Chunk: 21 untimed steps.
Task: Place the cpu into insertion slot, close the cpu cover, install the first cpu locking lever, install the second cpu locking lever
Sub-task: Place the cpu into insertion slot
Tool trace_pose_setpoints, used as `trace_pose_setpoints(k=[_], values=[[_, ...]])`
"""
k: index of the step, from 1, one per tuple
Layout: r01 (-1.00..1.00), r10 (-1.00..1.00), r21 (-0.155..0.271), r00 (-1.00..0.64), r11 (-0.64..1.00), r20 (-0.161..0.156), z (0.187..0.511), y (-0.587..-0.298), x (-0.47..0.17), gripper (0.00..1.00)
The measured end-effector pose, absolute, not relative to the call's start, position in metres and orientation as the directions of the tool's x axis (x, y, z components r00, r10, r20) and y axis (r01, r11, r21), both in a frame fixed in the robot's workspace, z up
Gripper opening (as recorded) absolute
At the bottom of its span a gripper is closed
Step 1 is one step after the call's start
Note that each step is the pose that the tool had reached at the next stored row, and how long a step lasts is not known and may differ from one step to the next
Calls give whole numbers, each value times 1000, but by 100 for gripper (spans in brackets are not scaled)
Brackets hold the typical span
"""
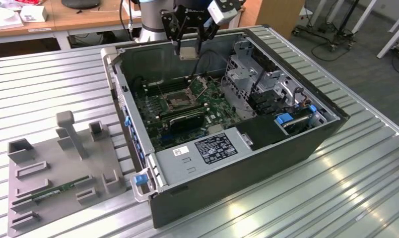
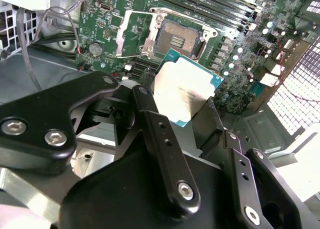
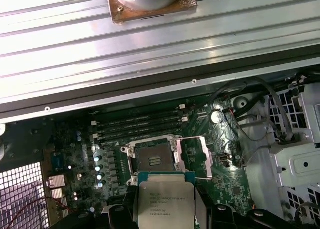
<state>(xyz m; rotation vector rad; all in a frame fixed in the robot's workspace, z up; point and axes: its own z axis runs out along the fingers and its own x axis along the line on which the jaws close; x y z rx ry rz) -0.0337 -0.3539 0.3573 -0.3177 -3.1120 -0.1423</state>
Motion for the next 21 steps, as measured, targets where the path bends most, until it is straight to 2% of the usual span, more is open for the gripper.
trace_pose_setpoints(k=[21], values=[[261, 261, 89, -965, 961, 19, 357, -354, -34, 54]])
